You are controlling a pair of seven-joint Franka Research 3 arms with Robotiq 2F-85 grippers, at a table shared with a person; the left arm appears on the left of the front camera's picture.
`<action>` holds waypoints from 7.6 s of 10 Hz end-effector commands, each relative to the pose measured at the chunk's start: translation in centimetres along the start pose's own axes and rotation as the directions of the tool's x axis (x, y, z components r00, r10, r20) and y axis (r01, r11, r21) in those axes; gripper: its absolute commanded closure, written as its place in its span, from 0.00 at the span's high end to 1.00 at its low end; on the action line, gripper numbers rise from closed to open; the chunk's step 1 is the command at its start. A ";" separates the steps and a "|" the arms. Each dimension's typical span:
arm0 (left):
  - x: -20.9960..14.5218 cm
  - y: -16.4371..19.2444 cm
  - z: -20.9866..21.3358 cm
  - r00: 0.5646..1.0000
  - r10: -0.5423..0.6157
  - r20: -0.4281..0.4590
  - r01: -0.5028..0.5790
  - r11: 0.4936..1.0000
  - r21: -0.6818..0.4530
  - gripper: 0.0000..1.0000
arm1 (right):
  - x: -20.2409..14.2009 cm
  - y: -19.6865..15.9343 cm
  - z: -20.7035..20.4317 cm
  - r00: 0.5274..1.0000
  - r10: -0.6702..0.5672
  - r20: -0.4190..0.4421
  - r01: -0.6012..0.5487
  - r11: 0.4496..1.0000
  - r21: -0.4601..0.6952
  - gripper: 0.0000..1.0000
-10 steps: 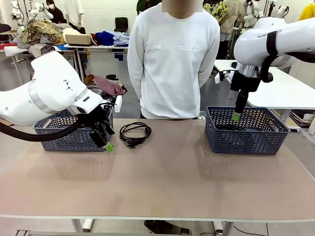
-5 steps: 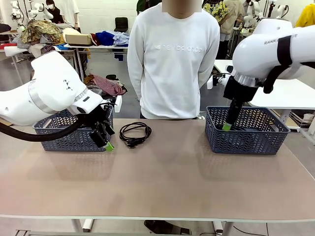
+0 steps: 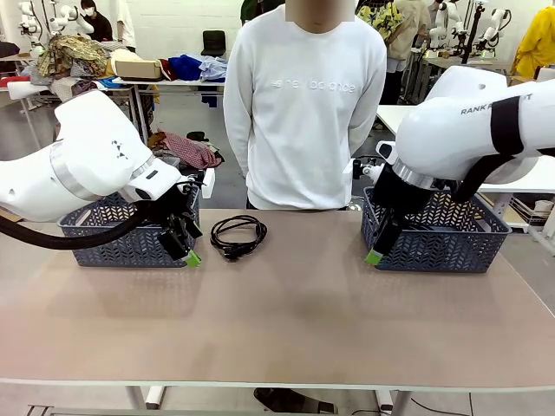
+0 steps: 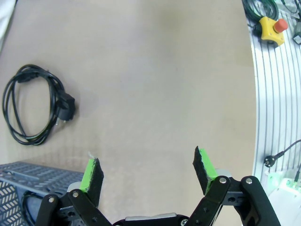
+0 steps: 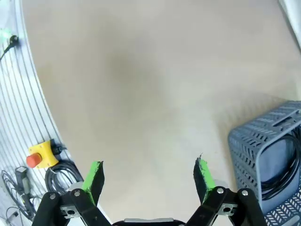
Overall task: Organize the cables according to human instructions.
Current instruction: Pick up a bundle of cables and place it in the basket indicated by the human.
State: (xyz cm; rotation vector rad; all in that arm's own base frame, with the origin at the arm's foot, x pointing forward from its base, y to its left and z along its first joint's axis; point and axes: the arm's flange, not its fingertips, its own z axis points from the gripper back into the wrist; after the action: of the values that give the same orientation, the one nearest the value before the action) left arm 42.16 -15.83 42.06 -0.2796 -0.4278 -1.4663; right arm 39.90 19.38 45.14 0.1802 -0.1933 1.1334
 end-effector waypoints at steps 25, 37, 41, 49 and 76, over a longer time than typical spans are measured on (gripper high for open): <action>-0.1 0.0 0.1 1.000 0.001 -0.001 -0.001 1.000 0.000 1.00 | 0.0 0.8 0.2 1.000 0.006 0.009 -0.006 1.000 0.005 1.00; -0.1 0.0 0.1 1.000 0.001 -0.001 -0.001 1.000 0.000 1.00 | 16.8 -5.5 -4.4 0.643 0.755 -0.133 -0.745 0.656 0.120 1.00; -0.1 0.0 0.1 1.000 0.001 -0.001 -0.001 1.000 0.000 1.00 | 19.0 -6.1 -5.0 0.626 0.760 -0.172 -0.744 0.649 0.159 1.00; -0.1 0.0 0.1 1.000 0.001 -0.001 -0.001 1.000 0.000 1.00 | 18.8 -5.7 -5.8 0.624 0.768 -0.145 -0.753 0.641 0.153 1.00; -0.1 0.0 0.1 1.000 0.001 -0.001 -0.001 1.000 0.000 1.00 | 31.9 -11.5 -20.3 0.447 0.875 -0.184 -0.839 0.482 0.252 1.00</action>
State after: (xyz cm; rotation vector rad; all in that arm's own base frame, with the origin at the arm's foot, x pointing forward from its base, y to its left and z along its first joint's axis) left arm 42.17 -15.84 42.06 -0.2796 -0.4278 -1.4664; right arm 62.82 46.05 32.17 0.0463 0.0442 2.2159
